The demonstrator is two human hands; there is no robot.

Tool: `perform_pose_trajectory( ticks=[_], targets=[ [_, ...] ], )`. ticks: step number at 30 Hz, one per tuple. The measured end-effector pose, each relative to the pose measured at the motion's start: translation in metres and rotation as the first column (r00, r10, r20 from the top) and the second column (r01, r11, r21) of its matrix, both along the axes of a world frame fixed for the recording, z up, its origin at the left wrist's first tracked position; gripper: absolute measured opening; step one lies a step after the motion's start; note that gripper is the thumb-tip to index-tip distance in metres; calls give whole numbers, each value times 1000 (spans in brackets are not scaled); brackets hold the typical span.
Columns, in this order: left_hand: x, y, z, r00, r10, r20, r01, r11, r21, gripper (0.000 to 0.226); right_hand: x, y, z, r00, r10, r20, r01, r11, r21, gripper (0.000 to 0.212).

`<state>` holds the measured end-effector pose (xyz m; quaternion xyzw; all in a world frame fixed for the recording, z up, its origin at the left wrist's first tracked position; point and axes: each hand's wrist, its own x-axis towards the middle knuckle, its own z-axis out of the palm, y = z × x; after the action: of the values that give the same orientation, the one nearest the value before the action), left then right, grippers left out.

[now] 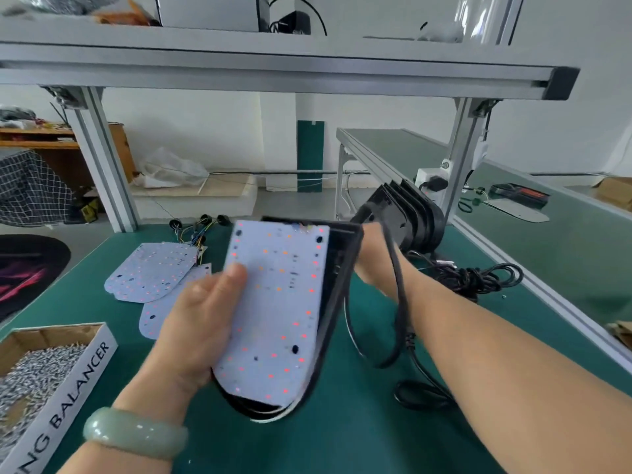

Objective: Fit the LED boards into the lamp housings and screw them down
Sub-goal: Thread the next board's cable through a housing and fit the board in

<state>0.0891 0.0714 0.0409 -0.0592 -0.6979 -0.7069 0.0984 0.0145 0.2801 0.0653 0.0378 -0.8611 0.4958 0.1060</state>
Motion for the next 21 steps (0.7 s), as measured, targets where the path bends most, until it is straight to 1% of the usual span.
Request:
perform_pose_trajectory(
  ticks=[1, 2, 3, 4, 5, 7, 9, 10, 11, 12, 13, 14, 15, 16, 17, 18, 19, 20, 21],
  targets=[
    [-1, 3, 0, 1000, -14, 12, 14, 1000, -25, 57, -4, 4, -4, 1000, 0, 26, 0, 1000, 9, 24],
    [-2, 5, 0, 1000, -8, 18, 9, 998, -56, 60, -3, 7, -9, 999, -6, 42, 7, 1000, -16, 24],
    [-5, 7, -1, 999, 28, 14, -27, 997, -77, 59, 2, 9, -12, 999, -3, 44, 6, 998, -66, 30],
    [-7, 7, -2, 997, 77, 11, -75, 993, -95, 55, 9, 8, -13, 999, -9, 36, 14, 986, -168, 34],
    [-9, 6, -4, 993, 121, 14, -118, 986, -118, 50, 16, 8, -14, 1000, -8, 24, 15, 953, -302, 37],
    [-14, 2, -11, 981, 194, 17, -188, 966, -180, 48, 29, 7, -19, 999, 49, 15, -32, 825, -564, 42],
    [-17, 3, -17, 976, 218, 14, -210, 953, -220, 49, 43, 0, -22, 980, 193, 48, -104, 704, -702, 54],
    [-18, 6, -19, 977, 214, 15, -204, 948, -245, 49, 48, -6, -24, 967, 246, 61, -127, 678, -724, 60],
    [-18, 10, -21, 978, 207, 6, -197, 940, -279, 48, 53, -13, -24, 961, 270, 57, -144, 665, -733, 60],
    [-18, 13, -21, 980, 197, -14, -191, 926, -327, 49, 55, -20, -25, 964, 262, 37, -154, 670, -726, 51],
    [-17, 15, -21, 982, 183, -54, -189, 903, -387, 49, 55, -26, -24, 980, 201, 8, -134, 683, -718, 37],
    [-17, 15, -19, 982, 158, -104, -188, 871, -454, 45, 55, -31, -23, 994, 104, -18, -85, 695, -714, 25],
    [-17, 16, -18, 981, 123, -152, -184, 843, -506, 35, 55, -33, -24, 999, 24, -26, -35, 699, -714, 18],
    [-16, 17, -17, 977, 97, -189, -186, 822, -538, 21, 53, -34, -28, 999, -19, -27, -6, 696, -718, 16],
    [-15, 17, -17, 973, 89, -214, -196, 811, -552, 9, 52, -35, -30, 999, -38, -30, 4, 684, -729, 16],
    [-12, 18, -16, 967, 94, -238, -214, 810, -546, 5, 52, -34, -32, 998, -40, -43, -5, 669, -744, 17],
    [-9, 20, -16, 953, 90, -291, -235, 825, -515, 17, 52, -34, -32, 997, -42, -57, -16, 652, -758, 18],
    [-7, 21, -16, 935, 75, -346, -234, 864, -445, 34, 52, -33, -31, 996, -54, -69, -19, 643, -766, 19],
    [-5, 22, -14, 922, 78, -379, -213, 920, -328, 48, 52, -31, -31, 995, -74, -69, -6, 639, -769, 21]
  ],
)
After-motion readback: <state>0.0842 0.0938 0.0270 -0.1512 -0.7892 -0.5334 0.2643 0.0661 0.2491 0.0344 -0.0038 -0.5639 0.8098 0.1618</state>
